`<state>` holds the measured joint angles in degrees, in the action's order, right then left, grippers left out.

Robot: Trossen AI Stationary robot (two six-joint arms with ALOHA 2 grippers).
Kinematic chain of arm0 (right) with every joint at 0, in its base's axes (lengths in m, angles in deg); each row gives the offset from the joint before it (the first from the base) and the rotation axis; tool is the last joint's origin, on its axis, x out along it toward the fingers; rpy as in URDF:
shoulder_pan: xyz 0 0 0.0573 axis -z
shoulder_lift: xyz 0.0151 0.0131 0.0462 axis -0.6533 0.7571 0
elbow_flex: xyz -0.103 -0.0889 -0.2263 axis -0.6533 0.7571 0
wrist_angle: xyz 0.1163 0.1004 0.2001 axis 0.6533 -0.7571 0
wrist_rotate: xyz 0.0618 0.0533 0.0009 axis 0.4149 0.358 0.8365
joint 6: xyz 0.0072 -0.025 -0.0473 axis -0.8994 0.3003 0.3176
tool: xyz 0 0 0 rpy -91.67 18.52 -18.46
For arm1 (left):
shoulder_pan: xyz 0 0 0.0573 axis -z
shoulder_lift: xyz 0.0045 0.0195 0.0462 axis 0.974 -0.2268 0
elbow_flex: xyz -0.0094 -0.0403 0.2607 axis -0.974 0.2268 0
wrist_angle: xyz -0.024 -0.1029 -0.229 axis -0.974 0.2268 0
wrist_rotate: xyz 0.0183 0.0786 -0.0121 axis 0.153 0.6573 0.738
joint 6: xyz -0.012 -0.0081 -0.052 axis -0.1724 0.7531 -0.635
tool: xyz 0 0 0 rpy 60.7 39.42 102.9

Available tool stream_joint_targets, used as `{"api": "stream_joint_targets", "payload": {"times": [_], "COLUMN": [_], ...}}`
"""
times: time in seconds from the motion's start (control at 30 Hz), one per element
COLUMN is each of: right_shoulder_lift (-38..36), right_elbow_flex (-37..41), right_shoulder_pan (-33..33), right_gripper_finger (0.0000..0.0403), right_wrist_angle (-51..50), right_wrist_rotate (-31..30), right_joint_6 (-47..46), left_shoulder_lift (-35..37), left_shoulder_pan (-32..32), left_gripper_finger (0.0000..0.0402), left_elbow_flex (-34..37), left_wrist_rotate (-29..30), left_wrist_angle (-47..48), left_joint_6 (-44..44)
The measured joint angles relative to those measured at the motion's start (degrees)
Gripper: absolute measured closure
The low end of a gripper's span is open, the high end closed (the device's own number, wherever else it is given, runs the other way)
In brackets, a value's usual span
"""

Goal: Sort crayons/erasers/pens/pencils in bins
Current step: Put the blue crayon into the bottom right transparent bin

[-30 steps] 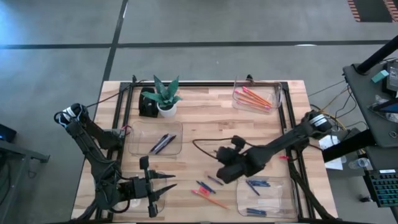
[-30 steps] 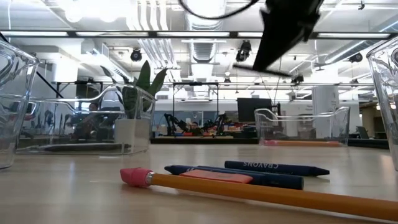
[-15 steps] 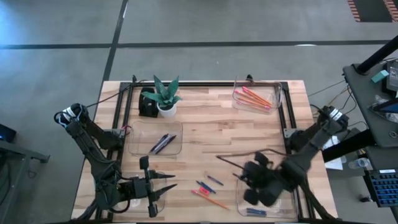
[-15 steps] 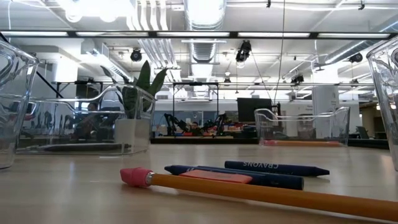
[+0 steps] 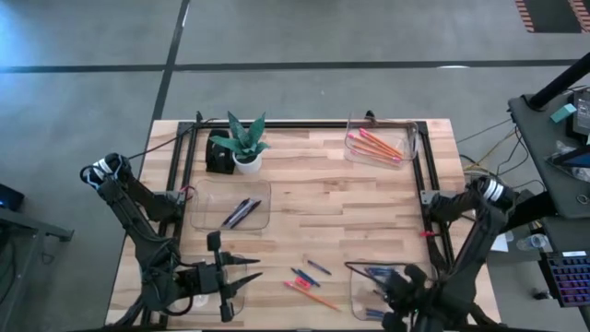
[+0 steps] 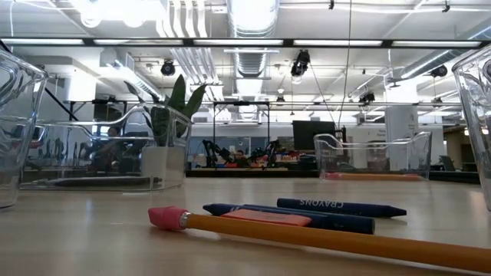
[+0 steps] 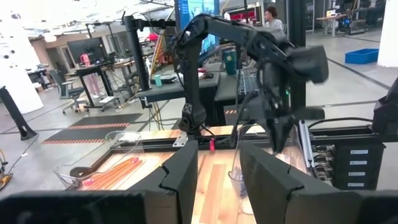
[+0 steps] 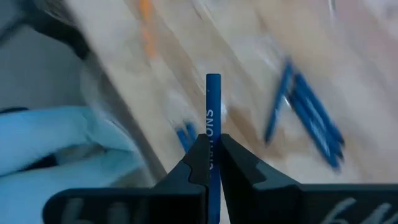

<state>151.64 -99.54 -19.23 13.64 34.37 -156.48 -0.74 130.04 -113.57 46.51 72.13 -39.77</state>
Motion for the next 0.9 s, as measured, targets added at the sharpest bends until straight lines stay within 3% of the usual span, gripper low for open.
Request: {"api": "stream_joint_targets", "payload": {"times": [0.23, 0.9], "right_shoulder_lift": [5.51, 12.25], "right_elbow_flex": [0.07, 0.99], "right_shoulder_pan": [-0.49, 0.42], "right_gripper_finger": [0.039, 0.039], "right_wrist_angle": [-4.81, -5.76], "right_wrist_rotate": [8.51, 8.62], "right_joint_6": [-7.23, -5.03], "left_shoulder_lift": [-0.1, -0.1], "left_shoulder_pan": [-0.44, -0.66], "left_gripper_finger": [0.0295, 0.0295], "left_elbow_flex": [0.0, 0.07], "left_wrist_rotate": [0.0, 0.0], "left_wrist_angle": [0.0, 0.0], "left_joint_6": [-0.02, -0.31]}}
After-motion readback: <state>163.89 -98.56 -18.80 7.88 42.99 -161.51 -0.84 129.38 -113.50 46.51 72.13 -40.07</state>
